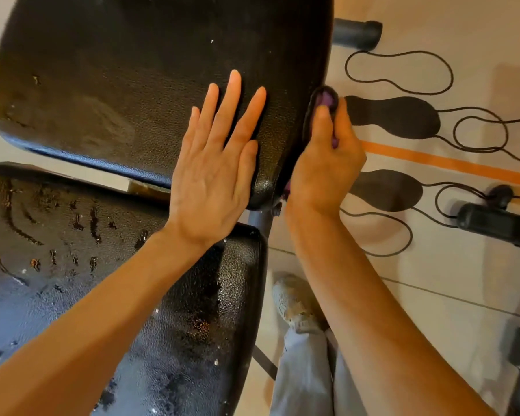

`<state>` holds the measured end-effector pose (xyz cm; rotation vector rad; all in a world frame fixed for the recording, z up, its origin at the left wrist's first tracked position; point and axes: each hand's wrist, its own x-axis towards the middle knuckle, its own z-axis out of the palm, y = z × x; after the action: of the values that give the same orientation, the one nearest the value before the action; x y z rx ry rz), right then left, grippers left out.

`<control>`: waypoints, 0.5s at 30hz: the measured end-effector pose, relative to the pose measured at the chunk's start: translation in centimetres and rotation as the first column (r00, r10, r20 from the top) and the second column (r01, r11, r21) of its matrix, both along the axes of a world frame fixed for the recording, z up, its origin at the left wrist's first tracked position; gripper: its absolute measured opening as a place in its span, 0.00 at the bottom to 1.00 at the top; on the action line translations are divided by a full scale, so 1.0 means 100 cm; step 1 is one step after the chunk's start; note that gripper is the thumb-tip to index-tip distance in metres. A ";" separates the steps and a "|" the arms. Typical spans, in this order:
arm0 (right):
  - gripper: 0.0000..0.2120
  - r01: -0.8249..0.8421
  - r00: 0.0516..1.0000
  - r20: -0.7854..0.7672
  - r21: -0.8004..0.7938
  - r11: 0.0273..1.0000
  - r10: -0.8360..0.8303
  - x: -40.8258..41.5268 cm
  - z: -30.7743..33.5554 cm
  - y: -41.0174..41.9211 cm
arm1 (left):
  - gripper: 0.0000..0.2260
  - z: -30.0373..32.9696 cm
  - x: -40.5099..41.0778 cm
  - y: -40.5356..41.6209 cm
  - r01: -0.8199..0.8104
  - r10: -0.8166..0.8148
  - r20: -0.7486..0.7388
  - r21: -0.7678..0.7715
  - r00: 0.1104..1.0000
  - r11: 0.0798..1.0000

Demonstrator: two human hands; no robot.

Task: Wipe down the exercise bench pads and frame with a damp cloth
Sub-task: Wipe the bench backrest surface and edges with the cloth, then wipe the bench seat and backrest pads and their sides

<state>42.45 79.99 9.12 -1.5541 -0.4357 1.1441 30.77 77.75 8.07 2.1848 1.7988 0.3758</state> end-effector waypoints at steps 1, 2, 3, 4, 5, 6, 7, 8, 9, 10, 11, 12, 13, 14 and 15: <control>0.15 0.016 1.000 0.026 0.004 1.000 -0.016 -0.003 -0.002 -0.004 | 0.23 0.000 0.000 0.000 0.000 0.000 0.003 -0.001 1.000 1.000; 0.16 0.010 1.000 0.009 0.003 1.000 -0.010 -0.007 -0.002 -0.020 | 0.23 0.001 0.000 -0.001 -0.002 0.002 0.004 -0.003 1.000 1.000; 0.17 -0.016 0.999 -0.045 -0.010 1.000 0.016 -0.012 0.001 -0.042 | 0.23 0.001 0.000 -0.001 -0.006 0.006 0.004 -0.004 1.000 1.000; 0.19 -0.060 0.991 -0.122 -0.037 0.998 0.055 -0.017 0.006 -0.066 | 0.23 0.002 0.000 -0.001 -0.008 0.008 0.004 -0.009 1.000 1.000; 0.20 -0.108 0.976 -0.195 -0.057 0.993 0.095 -0.020 0.009 -0.087 | 0.23 0.004 0.000 -0.001 -0.007 0.007 0.005 -0.017 1.000 1.000; 0.21 -0.141 0.963 -0.239 -0.066 0.988 0.122 -0.019 0.009 -0.101 | 0.23 0.005 0.001 0.000 -0.004 0.005 0.008 -0.029 1.000 1.000; 0.21 -0.165 0.956 -0.256 -0.065 0.984 0.143 -0.015 0.007 -0.107 | 0.23 0.006 0.001 0.000 -0.009 0.009 0.012 -0.044 1.000 0.999; 0.20 -0.192 0.953 -0.249 -0.055 0.980 0.173 -0.007 0.010 -0.105 | 0.23 0.007 0.001 -0.001 -0.024 0.025 0.020 -0.063 0.999 0.998; 0.19 -0.223 0.953 -0.219 -0.038 0.974 0.210 0.003 0.013 -0.100 | 0.23 0.009 0.002 -0.004 -0.049 0.052 0.032 -0.079 0.998 0.996; 0.18 -0.261 0.952 -0.173 -0.021 0.965 0.253 0.013 0.018 -0.095 | 0.23 0.011 0.002 -0.009 -0.081 0.085 0.044 -0.087 0.995 0.993; 0.18 -0.292 0.950 -0.122 -0.022 0.956 0.287 0.022 0.020 -0.094 | 0.23 0.014 0.002 -0.015 -0.117 0.122 0.051 -0.087 0.991 0.989; 0.18 -0.322 0.944 -0.088 -0.033 0.946 0.318 0.029 0.024 -0.094 | 0.23 0.017 0.001 -0.023 -0.154 0.158 0.053 -0.085 0.986 0.984; 0.18 -0.343 0.938 -0.075 -0.041 0.938 0.340 0.035 0.026 -0.096 | 0.23 0.019 0.000 -0.032 -0.189 0.194 0.052 -0.090 0.980 0.978; 0.18 -0.360 0.932 -0.056 -0.049 0.932 0.357 0.039 0.028 -0.098 | 0.23 0.022 -0.003 -0.040 -0.226 0.231 0.051 -0.099 0.972 0.969; 0.19 -0.379 0.925 -0.033 -0.045 0.924 0.377 0.043 0.030 -0.100 | 0.23 0.023 -0.006 -0.049 -0.264 0.270 0.047 -0.109 0.962 0.958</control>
<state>46.72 69.99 12.17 -1.5378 -0.7189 1.4766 30.21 72.85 10.39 1.8451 2.0364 0.3946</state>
